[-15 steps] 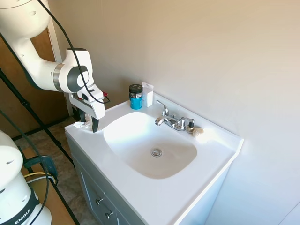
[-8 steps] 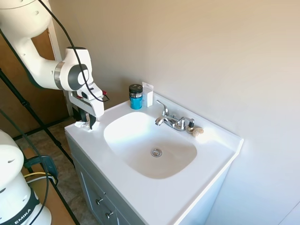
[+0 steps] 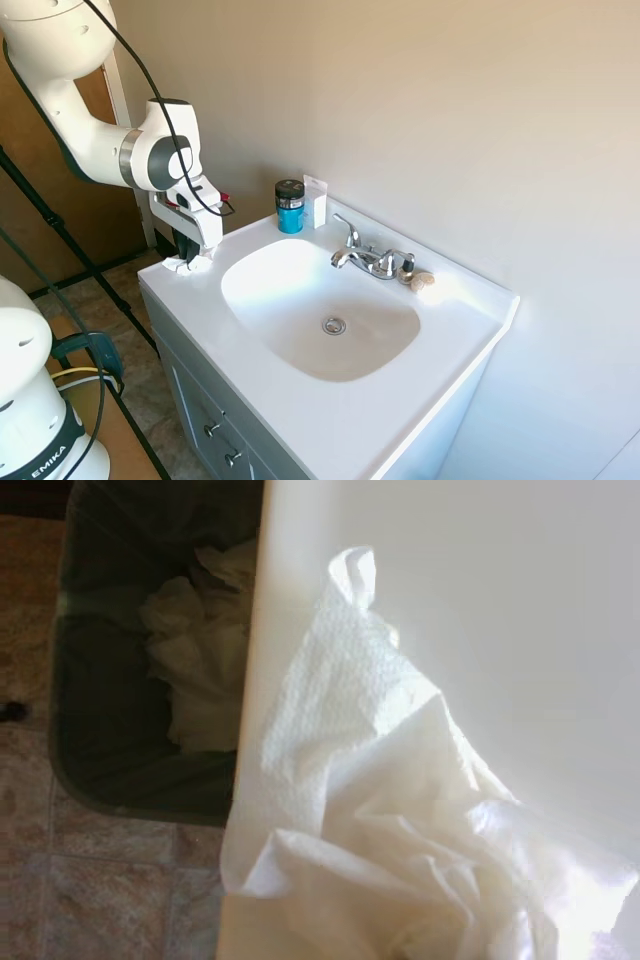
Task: Throw the tissue in the trash bin
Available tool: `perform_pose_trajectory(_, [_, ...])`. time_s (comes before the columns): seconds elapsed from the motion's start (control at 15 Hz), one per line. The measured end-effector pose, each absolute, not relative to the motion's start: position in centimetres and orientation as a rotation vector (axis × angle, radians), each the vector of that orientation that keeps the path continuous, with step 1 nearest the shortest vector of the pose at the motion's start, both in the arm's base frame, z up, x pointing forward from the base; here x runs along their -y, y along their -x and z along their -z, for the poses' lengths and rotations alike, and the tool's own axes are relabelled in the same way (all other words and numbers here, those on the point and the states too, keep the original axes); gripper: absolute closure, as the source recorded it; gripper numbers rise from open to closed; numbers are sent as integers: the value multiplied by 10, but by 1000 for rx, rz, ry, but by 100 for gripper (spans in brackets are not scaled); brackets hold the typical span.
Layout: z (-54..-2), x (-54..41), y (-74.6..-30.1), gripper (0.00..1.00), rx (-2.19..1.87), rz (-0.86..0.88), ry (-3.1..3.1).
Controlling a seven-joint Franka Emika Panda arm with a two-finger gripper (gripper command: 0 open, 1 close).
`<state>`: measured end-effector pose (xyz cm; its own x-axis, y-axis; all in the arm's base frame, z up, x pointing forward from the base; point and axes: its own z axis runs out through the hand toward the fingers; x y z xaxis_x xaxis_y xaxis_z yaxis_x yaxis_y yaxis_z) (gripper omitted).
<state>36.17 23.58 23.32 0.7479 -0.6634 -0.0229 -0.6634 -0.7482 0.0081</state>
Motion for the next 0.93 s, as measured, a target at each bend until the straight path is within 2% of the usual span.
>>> perform_pose_trajectory(0.33, [-249,-245,-373,100,-1097,-31,2898])
perform_pose_trajectory(0.73, [-297,-314,-397,100,-1025,36,2883])
perform_pose_trajectory(0.93, [-287,-355,-415,100,-1026,27,2911])
